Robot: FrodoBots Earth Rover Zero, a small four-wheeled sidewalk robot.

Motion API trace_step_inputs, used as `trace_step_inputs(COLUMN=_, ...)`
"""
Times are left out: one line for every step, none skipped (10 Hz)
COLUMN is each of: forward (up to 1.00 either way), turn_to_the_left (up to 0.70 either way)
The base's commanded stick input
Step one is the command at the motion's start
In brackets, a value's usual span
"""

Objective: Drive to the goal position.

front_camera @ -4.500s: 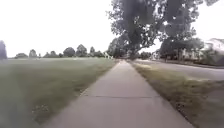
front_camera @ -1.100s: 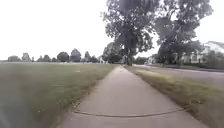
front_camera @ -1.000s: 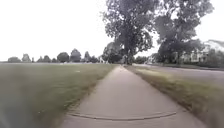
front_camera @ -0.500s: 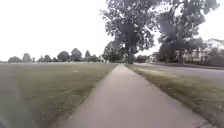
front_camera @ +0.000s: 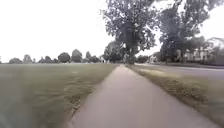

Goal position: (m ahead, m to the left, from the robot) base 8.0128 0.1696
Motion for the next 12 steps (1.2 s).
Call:
trace_step_inputs(forward=0.70, turn_to_the_left=0.00)
trace_step_inputs(forward=0.70, turn_to_the_left=0.00)
trace_step_inputs(forward=0.70, turn_to_the_left=0.00)
trace_step_inputs(forward=0.70, turn_to_the_left=0.00)
trace_step_inputs(forward=0.70, turn_to_the_left=0.00)
trace_step_inputs(forward=0.70, turn_to_the_left=0.00)
trace_step_inputs(forward=0.70, turn_to_the_left=0.00)
trace_step_inputs(forward=0.70, turn_to_the_left=0.00)
trace_step_inputs(forward=0.70, turn_to_the_left=0.00)
trace_step_inputs(forward=0.70, turn_to_the_left=0.00)
trace_step_inputs(forward=0.70, turn_to_the_left=0.00)
trace_step_inputs(forward=0.70, turn_to_the_left=0.00)
